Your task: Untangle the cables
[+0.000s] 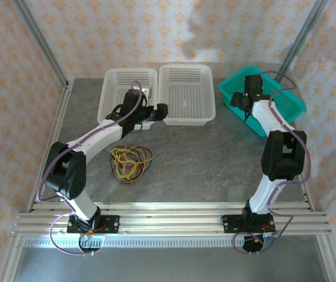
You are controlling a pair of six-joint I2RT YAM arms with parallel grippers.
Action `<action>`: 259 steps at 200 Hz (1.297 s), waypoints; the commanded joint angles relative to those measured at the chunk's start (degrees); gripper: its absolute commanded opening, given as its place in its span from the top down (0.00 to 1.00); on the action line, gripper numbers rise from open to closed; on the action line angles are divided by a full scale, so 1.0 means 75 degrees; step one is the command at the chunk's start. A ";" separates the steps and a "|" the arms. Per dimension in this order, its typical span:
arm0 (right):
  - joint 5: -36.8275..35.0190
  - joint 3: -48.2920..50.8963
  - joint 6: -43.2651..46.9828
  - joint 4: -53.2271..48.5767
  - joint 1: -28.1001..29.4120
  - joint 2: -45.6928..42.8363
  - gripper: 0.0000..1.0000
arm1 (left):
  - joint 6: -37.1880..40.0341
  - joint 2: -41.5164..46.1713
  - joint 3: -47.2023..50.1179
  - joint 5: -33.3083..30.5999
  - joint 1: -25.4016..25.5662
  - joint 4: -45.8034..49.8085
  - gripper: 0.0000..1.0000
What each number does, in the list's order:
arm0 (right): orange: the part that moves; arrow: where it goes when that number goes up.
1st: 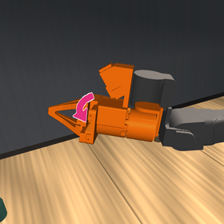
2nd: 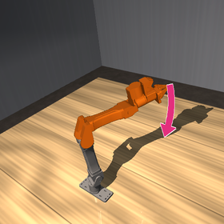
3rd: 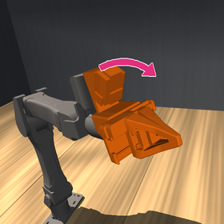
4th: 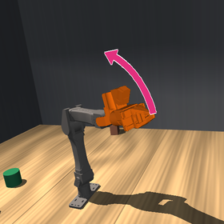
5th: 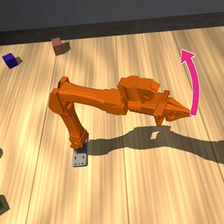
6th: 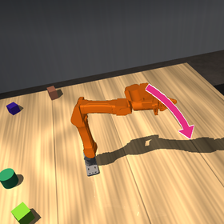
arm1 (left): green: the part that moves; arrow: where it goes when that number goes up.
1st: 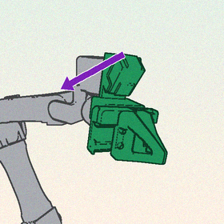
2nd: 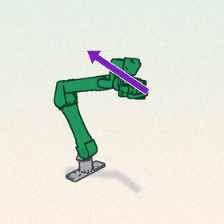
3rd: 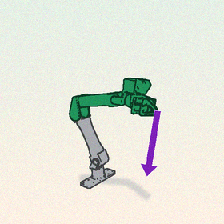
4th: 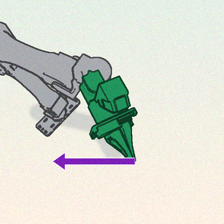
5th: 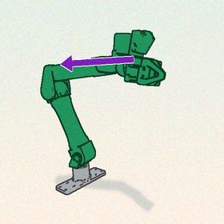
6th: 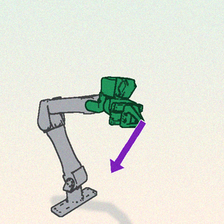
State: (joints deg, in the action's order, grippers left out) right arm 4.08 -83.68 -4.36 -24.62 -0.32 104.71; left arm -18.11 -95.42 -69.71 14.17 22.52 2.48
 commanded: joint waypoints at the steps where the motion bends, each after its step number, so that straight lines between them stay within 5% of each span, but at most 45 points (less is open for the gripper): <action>1: -0.0483 -0.0007 0.0419 -0.0435 -0.0005 0.0219 0.28 | -0.0106 -0.0039 -0.0163 0.0123 0.0109 -0.0331 0.01; 67: -0.0365 -0.0407 0.0763 -0.0862 -0.0005 0.0877 0.31 | -0.0254 -0.0086 -0.0111 0.0329 0.0173 -0.0448 0.01; 136: 0.0833 -0.0680 0.0558 -0.0609 0.0016 0.1210 0.63 | -0.0152 -0.0177 -0.0348 0.0234 0.0173 -0.0195 0.01; 259: 0.2456 -0.2970 -0.0197 -0.0147 0.0329 0.2825 0.77 | -0.0622 0.0058 -0.0185 0.0283 -0.0183 -0.0295 0.01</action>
State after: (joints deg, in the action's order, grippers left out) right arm 17.63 -101.25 -3.84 -26.55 1.04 122.45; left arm -20.53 -96.16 -70.85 15.92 22.81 1.45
